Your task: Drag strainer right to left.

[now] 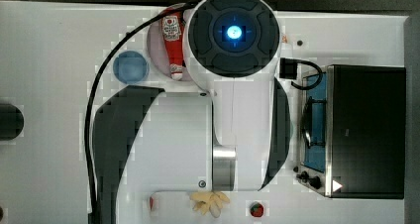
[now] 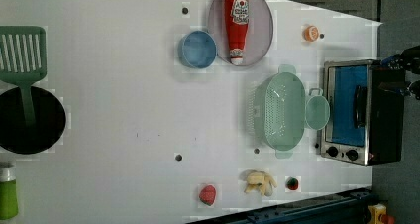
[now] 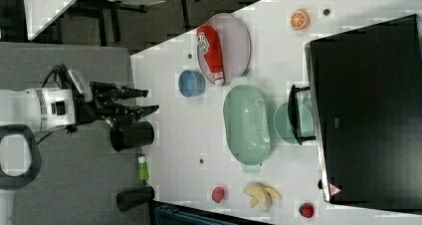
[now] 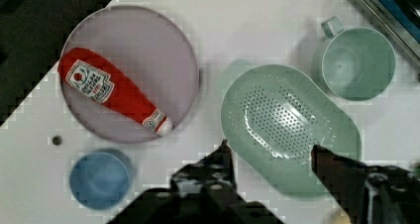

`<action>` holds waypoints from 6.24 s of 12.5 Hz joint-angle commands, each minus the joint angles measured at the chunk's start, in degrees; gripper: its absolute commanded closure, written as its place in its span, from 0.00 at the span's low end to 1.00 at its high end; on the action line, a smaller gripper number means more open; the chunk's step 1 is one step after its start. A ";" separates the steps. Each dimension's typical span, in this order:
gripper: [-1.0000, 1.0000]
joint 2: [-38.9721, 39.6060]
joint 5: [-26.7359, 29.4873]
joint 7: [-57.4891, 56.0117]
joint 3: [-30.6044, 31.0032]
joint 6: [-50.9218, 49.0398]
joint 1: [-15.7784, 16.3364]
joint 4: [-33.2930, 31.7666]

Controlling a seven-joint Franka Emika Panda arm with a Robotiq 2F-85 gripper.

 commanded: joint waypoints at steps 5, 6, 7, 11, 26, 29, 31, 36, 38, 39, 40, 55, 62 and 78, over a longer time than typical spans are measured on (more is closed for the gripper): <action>0.00 -16.53 0.01 9.01 -1.28 -11.45 -1.81 -7.36; 0.00 -16.15 0.01 9.90 -1.28 -10.52 -1.82 -9.55; 0.00 -15.58 0.01 11.05 -1.28 -8.49 -1.81 -12.06; 0.00 -11.05 0.01 19.68 -1.16 6.88 -1.80 -23.51; 0.00 19.36 0.08 38.09 0.96 51.21 0.77 -36.94; 0.00 20.37 0.17 40.89 1.04 52.00 2.16 -36.96; 0.00 20.38 0.17 44.42 1.06 52.15 4.04 -36.91; 0.00 20.61 0.18 47.56 1.54 52.35 10.28 -36.24; 0.00 21.22 0.18 51.30 1.70 52.35 12.95 -35.60; 0.00 21.69 0.18 52.52 1.72 52.33 14.43 -35.07; 0.00 22.30 0.18 53.54 1.72 52.35 15.89 -34.38; 0.00 31.75 6.63 63.87 3.44 46.20 30.23 -18.22; 0.00 36.70 16.85 65.62 4.82 45.04 34.31 -8.99; 0.00 25.14 9.69 46.89 -3.83 28.07 38.91 -4.04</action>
